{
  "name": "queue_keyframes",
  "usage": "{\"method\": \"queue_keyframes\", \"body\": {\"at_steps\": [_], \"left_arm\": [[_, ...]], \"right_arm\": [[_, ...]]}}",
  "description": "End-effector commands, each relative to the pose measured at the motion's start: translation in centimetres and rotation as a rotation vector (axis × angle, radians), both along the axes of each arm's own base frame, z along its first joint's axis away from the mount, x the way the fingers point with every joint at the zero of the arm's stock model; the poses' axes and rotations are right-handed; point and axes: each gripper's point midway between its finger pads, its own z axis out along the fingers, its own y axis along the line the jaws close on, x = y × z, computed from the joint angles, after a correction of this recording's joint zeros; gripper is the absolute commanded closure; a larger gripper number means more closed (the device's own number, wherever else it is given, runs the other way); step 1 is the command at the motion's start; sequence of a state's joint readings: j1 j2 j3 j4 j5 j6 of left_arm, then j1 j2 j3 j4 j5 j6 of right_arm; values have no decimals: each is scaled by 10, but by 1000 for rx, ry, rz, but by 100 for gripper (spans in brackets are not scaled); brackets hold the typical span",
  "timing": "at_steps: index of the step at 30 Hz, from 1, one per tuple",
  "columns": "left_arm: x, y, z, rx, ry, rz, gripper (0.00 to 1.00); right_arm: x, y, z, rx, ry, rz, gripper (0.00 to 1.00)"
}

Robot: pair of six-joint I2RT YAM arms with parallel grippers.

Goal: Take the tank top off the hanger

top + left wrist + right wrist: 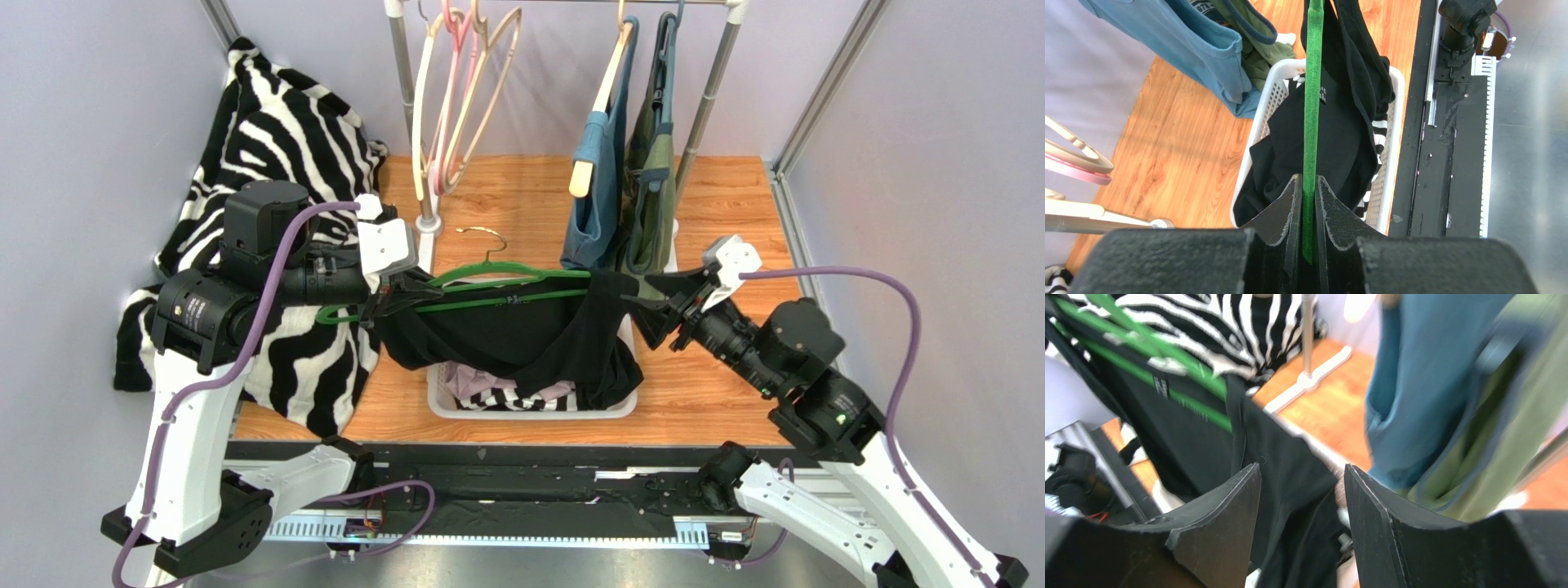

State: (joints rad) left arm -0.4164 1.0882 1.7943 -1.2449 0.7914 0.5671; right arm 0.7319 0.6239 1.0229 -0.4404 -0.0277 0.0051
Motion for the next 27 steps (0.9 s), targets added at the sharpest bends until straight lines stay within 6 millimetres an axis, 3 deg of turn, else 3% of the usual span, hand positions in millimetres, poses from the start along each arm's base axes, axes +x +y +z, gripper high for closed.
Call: {"method": "queue_keyframes", "body": {"at_steps": [1,4,6,8,16,19,27], "left_arm": [[-4,-2,24,-56,-61,-8,100],[-4,-3,26,-62,-60,-12,100],[-4,-4,27,-65,-58,-12,100],[-4,-3,27,-65,-59,-8,100],[1,-1,27,-63,-58,27,100],[4,0,24,-54,-60,38,100],[0,3,24,-48,-64,43,100]], "right_arm": [[-7,11,-11,144,69,43,44],[-6,16,-27,158,101,50,45],[-5,19,-32,169,123,54,51],[-6,22,-29,185,118,67,56],[-6,23,-9,218,100,76,91],[-4,13,-2,235,108,24,100],[25,-49,11,255,87,-352,100]]}}
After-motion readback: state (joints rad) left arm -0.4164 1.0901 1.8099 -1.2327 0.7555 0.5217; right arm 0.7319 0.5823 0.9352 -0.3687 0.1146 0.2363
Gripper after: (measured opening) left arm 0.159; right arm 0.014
